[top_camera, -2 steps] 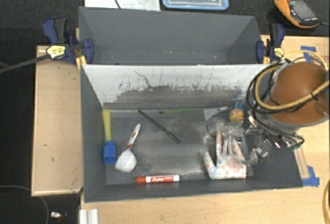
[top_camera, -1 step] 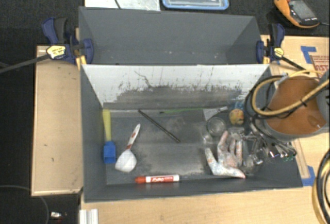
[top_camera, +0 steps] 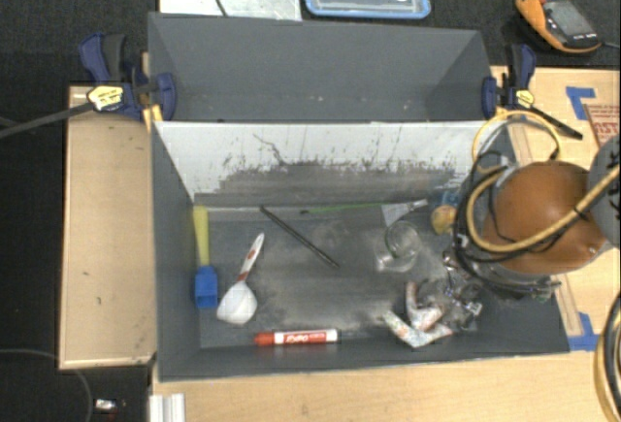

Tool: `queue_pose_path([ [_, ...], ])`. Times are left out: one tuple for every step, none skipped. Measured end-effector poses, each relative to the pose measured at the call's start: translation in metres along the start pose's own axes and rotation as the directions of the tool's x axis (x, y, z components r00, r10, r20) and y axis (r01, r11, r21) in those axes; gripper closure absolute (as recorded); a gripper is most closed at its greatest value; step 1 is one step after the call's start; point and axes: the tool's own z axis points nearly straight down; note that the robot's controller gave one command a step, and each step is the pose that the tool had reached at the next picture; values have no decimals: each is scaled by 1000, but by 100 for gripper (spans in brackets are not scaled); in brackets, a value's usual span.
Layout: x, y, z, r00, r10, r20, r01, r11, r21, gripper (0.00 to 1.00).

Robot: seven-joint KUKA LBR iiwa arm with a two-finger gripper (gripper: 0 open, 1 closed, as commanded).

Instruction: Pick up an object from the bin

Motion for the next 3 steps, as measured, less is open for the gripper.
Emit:
queue_pose_path([
  [0, 0, 0, 1000, -1, 0, 1, 1000, 0, 100],
  [0, 0, -12, 1000, 1, 2, -1, 1000, 0, 100],
  [-1, -1, -100, 1000, 5, 3, -5, 1000, 1, 100],
])
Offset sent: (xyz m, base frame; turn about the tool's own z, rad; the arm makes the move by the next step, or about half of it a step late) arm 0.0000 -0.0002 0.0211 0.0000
